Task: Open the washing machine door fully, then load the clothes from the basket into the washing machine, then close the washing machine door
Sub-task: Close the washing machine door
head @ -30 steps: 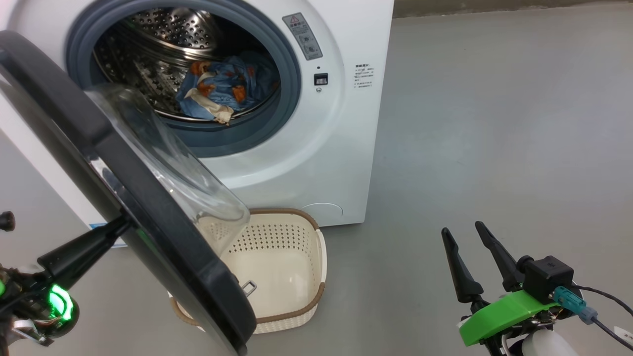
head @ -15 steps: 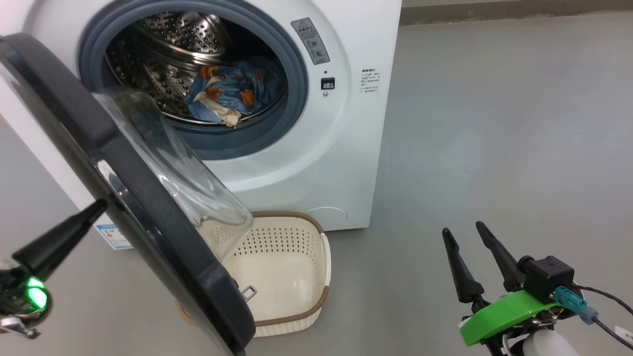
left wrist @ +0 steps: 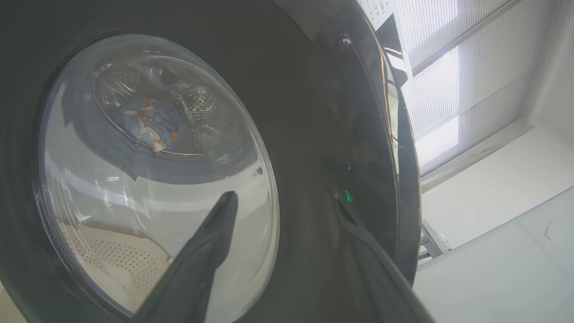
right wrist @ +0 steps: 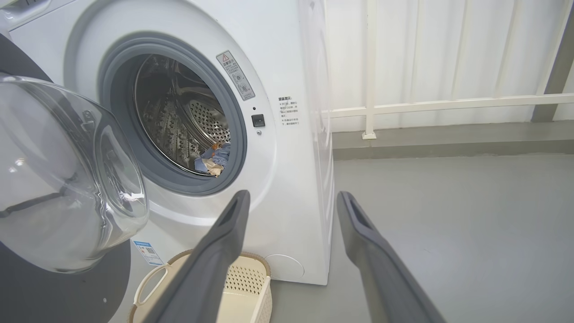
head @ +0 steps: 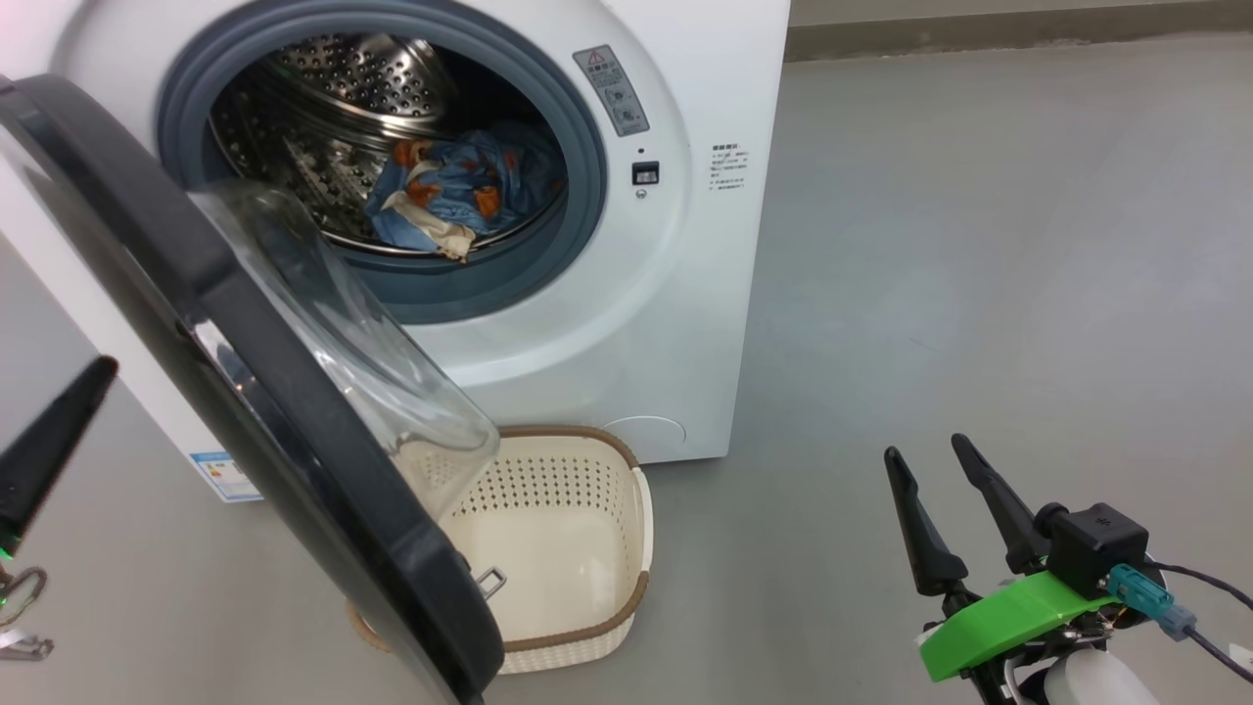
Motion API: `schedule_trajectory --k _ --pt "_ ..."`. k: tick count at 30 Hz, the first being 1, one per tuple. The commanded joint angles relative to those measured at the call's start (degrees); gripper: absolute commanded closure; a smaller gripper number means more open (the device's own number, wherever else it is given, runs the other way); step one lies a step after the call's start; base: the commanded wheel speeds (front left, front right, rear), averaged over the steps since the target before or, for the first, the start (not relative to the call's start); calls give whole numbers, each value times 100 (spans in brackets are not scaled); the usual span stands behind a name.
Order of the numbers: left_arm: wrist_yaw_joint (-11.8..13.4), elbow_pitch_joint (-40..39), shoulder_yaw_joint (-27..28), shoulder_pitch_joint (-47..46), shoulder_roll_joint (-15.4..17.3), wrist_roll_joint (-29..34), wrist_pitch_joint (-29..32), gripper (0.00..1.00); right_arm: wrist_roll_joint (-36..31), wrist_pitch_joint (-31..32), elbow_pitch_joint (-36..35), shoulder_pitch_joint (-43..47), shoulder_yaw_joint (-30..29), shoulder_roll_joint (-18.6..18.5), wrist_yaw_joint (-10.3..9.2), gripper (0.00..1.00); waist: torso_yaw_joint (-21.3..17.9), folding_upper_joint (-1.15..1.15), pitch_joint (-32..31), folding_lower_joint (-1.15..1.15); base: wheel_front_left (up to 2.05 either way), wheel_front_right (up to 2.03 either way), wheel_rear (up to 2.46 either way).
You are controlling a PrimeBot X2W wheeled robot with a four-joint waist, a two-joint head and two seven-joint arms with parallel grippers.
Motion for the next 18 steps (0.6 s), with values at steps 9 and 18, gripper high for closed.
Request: schedule_trajectory --k 9,18 --pt "-45 -657 -695 856 642 1655 -2750 0 -56 -70 -268 -133 -12 -35 31 0 -107 0 77 0 0 0 0" --pt "-45 188 -1875 1217 1119 2306 -5299 0 -101 -70 -322 -156 -41 -51 31 0 -139 0 136 0 0 0 0"
